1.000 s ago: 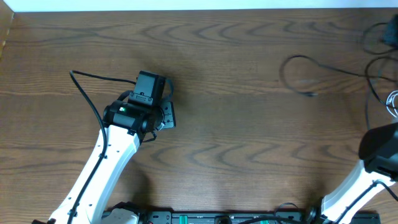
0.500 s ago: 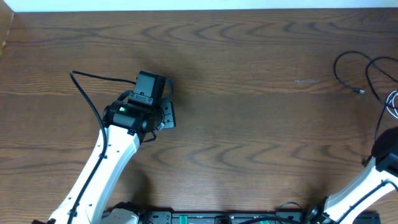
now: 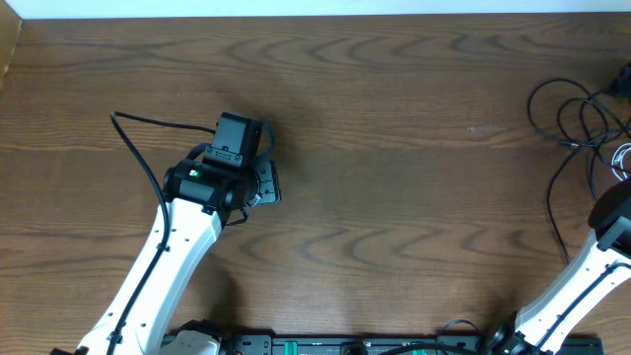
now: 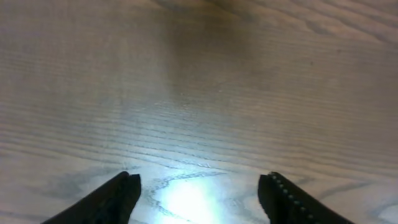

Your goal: Untangle cables

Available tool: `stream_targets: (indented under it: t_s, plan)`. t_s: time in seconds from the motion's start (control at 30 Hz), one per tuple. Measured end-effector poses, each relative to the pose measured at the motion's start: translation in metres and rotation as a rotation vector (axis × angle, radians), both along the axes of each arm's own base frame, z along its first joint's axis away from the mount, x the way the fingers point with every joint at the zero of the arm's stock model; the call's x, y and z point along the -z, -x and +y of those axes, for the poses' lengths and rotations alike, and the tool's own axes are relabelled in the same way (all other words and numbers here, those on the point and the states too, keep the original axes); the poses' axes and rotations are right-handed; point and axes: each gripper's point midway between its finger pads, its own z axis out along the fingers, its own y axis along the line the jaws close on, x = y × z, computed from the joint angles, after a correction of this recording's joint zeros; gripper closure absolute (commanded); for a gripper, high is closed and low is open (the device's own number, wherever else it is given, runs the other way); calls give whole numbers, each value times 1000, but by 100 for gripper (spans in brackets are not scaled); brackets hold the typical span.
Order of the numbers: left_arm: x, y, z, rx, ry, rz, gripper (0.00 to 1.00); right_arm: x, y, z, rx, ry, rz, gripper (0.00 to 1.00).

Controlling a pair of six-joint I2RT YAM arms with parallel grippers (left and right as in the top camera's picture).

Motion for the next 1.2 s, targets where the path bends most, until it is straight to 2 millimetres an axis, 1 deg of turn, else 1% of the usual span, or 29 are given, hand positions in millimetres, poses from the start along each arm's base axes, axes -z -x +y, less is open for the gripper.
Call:
stream_targets:
  t_s: [0.03,0.07,0.13,0.17,0.2,0.23,0.27,0.37,0.4,0.43,0.47,0.5,0.6,0.73,0.83,0.93,0.97,1.0,1.07,1.2]
  plan:
    - [0,-1,0,-2,2,-3,22,1,2,12,-29,-45,9,32]
    - [-1,-2,-1,-4,5,-9,20,2,5,19,-47,-70,21,34]
    - [-3,-7,-2,6,8,-32,13,6,20,52,-146,-153,95,23]
    - [-3,-7,-2,10,6,-33,11,6,21,59,-168,-162,102,17]
    - [-3,-9,-3,14,6,-38,10,6,28,72,-208,-186,138,10]
    - [-3,-9,-3,14,5,-36,9,4,29,78,-236,-185,142,4]
    - [-1,-9,-3,16,3,-32,9,3,29,83,-254,-179,150,1]
    - [12,-7,-2,16,-14,23,8,-10,30,107,-327,-123,175,1]
    - [18,-4,-1,16,-23,54,8,-23,27,124,-370,-77,168,1]
    - [20,-2,-1,17,-29,74,8,-30,26,133,-393,-57,159,1]
    - [19,-1,0,16,-31,80,8,-43,24,151,-435,-28,139,1]
    - [14,-2,-1,16,-30,76,8,-58,23,176,-493,1,112,1]
    - [11,3,1,17,-37,98,8,-65,30,199,-544,14,134,1]
    - [13,9,3,17,-45,124,8,-62,41,233,-625,7,186,1]
    - [11,16,5,17,-54,153,8,-62,51,243,-645,-8,227,1]
    - [0,14,5,17,-52,147,8,-63,59,247,-645,-28,238,1]
    - [-3,14,5,17,-52,146,8,-63,64,248,-645,-36,243,1]
    - [-6,15,5,17,-53,149,8,-62,73,249,-645,-45,258,1]
    - [-10,18,6,17,-56,159,8,-62,98,251,-646,-63,290,1]
    - [-9,26,8,17,-67,194,7,-63,123,253,-645,-41,233,1]
